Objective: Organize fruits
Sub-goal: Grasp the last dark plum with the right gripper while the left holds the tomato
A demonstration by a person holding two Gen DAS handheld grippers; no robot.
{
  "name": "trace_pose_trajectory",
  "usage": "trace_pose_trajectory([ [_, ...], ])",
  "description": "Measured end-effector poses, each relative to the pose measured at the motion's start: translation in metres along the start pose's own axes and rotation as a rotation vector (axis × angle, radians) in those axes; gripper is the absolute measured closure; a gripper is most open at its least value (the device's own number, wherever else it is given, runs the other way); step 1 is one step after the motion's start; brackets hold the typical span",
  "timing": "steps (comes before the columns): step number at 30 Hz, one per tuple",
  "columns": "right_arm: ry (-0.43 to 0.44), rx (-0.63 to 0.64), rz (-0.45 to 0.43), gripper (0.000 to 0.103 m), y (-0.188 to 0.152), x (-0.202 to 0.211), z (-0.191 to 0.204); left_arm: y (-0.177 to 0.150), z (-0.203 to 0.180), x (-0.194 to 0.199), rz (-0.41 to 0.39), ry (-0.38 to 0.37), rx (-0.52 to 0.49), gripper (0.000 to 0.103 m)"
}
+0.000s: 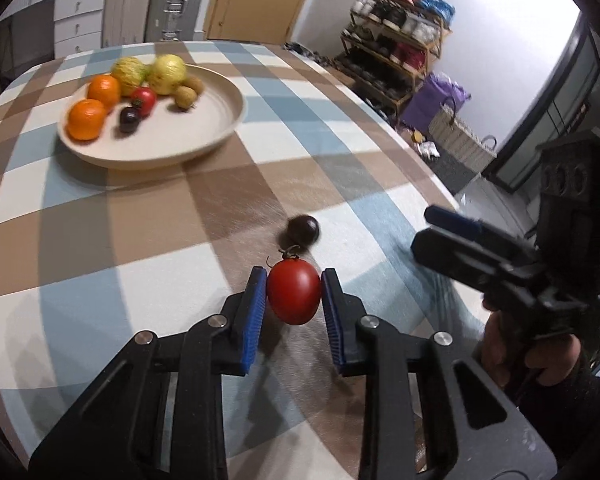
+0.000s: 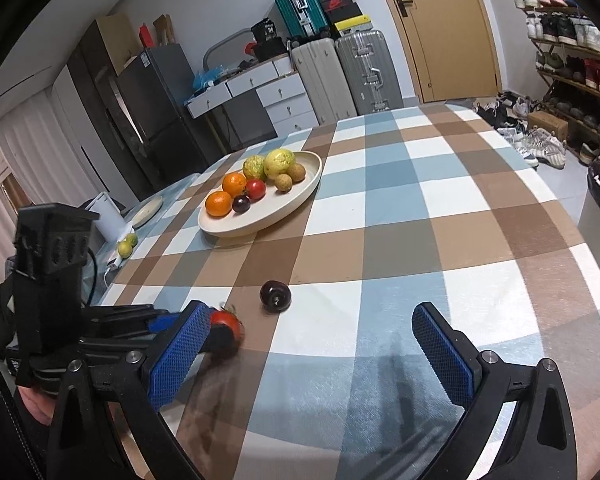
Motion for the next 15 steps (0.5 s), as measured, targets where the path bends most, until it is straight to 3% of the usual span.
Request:
trace_pose_trajectory([
  [5, 0.04, 0.007, 0.072, 0.0, 0.011, -0.02, 0.005, -0.004, 0.022, 0.019, -0.025, -0.016, 0.042, 0.078],
  [11, 0.025, 0.033, 0.123, 0.0, 0.024, -0.045, 0.016, -0.011, 0.047, 0.031, -0.045, -0.035, 0.09, 0.078],
  [13, 0.023, 0.035, 0.135, 0.003, 0.028, -0.051, 0.019, -0.014, 0.053, 0.033, -0.043, -0.046, 0.104, 0.078],
  [15, 0.031, 0.041, 0.139, 0.012, 0.031, -0.056, 0.021, -0.016, 0.057, 0.032, -0.041, -0.051, 0.113, 0.078],
])
Point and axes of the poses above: each gripper's, at about its wrist camera, not at the fingertips, and x roughly against the way its jaws point, z to its left, y to its top, the point moved 1 cm from there along -x, roughly the way its jaws point, and after that the axes turned 14 degrees about z, right-handed, at the moved point
